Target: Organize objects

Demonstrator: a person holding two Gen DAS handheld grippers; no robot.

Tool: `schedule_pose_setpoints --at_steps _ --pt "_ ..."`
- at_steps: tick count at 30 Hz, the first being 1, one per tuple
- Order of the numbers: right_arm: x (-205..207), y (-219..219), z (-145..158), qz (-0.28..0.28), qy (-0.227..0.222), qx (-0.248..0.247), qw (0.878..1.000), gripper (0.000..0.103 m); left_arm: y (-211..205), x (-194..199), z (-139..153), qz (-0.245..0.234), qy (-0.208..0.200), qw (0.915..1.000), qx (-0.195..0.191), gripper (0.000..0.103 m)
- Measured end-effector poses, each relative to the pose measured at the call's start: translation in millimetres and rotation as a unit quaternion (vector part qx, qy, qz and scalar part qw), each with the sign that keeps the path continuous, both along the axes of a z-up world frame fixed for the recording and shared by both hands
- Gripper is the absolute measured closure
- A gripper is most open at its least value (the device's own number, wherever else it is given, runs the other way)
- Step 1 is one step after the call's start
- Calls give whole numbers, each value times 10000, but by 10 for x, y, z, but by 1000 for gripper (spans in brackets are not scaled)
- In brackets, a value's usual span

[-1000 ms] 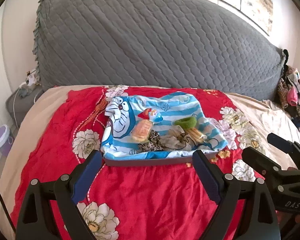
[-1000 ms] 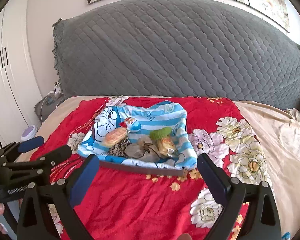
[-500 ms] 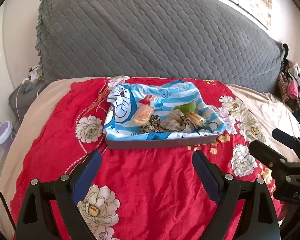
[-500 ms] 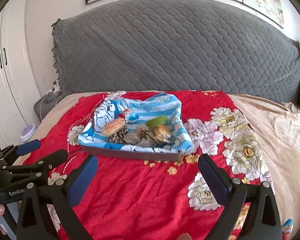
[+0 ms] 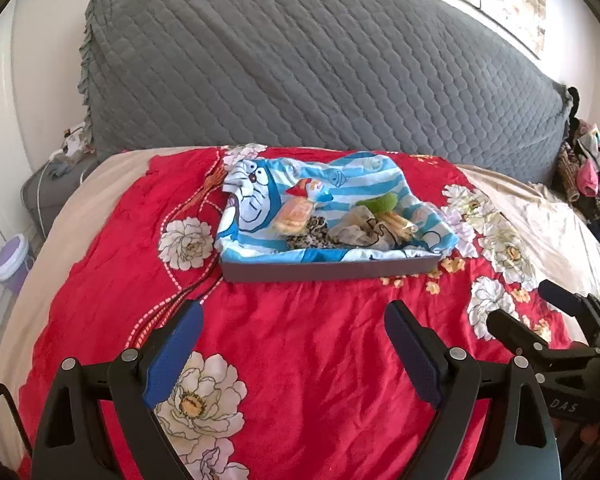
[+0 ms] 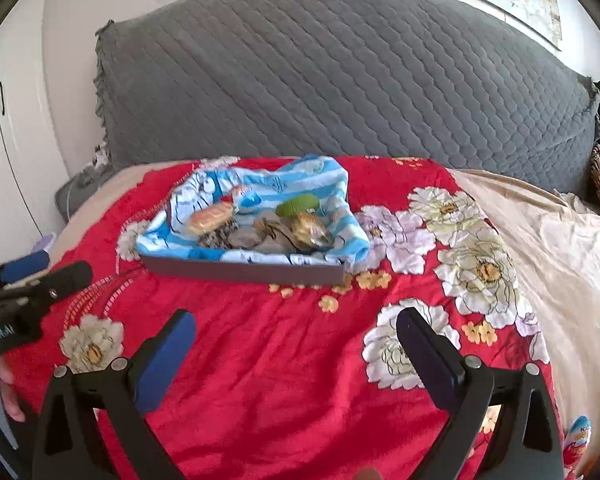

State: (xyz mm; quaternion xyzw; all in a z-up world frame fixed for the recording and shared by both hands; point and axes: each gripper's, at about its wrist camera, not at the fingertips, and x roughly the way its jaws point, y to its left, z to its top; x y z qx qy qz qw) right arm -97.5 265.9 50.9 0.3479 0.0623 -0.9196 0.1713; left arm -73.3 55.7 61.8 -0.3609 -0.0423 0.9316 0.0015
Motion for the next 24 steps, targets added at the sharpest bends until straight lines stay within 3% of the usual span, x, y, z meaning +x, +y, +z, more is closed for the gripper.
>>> schedule_pose_setpoints --at_steps 24 --pt "60 -66 -168 60 11 -74 10000 2 16 38 -230 25 -57 9999 -80 11"
